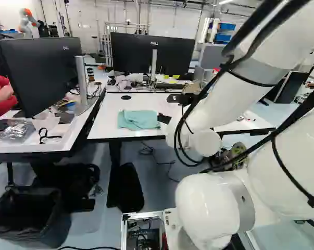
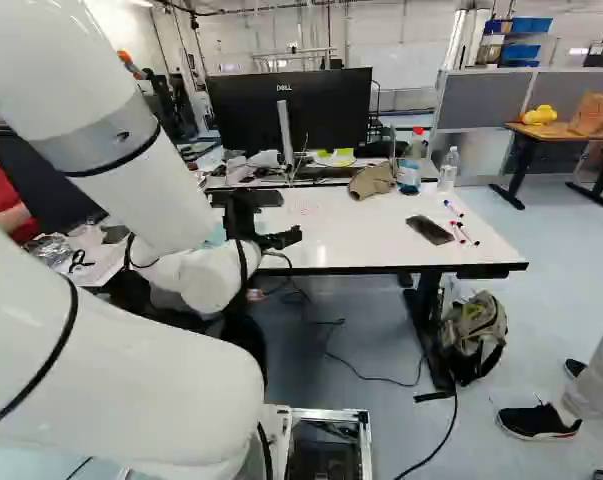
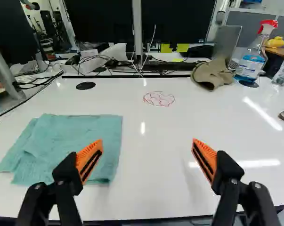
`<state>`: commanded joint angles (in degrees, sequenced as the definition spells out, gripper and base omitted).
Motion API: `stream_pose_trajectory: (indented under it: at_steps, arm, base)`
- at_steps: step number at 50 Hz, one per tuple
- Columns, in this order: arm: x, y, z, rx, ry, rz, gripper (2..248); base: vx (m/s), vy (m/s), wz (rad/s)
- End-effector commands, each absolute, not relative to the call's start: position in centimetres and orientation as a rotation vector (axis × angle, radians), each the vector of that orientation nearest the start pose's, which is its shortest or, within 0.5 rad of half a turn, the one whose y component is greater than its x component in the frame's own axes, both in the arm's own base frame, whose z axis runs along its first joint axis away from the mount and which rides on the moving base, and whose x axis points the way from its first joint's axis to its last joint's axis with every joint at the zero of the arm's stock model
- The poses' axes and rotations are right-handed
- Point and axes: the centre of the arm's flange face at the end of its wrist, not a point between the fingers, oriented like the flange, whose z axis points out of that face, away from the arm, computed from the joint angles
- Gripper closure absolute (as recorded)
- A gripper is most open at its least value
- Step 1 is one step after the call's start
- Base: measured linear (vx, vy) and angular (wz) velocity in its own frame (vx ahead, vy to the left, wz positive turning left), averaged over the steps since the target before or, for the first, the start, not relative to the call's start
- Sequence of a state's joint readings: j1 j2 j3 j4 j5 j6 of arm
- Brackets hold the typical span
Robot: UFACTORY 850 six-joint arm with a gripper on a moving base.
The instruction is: Clean the table with the green towel
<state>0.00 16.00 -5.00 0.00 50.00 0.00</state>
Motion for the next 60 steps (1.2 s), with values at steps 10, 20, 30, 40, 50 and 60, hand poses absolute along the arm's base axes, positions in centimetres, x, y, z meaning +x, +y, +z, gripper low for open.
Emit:
stream_pose_trajectory:
  at_steps: [10, 20, 30, 40, 50, 60]
  arm:
    - [27.0, 0.0, 36.6, -2.558, 0.000, -1.824, 3]
    - [27.0, 0.0, 36.6, -2.558, 0.000, -1.824, 3]
    - [27.2, 0.0, 36.8, -2.551, -0.001, -1.832, 3]
    - [28.7, 0.5, 37.8, -2.525, -0.023, -1.852, 3]
    - [30.0, 1.5, 38.8, -2.486, -0.063, -1.870, 3]
    - [30.9, 2.7, 39.6, -2.451, -0.108, -1.875, 3]
  base:
    - [0.000, 0.000, 0.000]
    - [0.000, 0.000, 0.000]
    - [0.000, 0.000, 0.000]
    - [0.000, 0.000, 0.000]
    - [0.000, 0.000, 0.000]
    - [0.000, 0.000, 0.000]
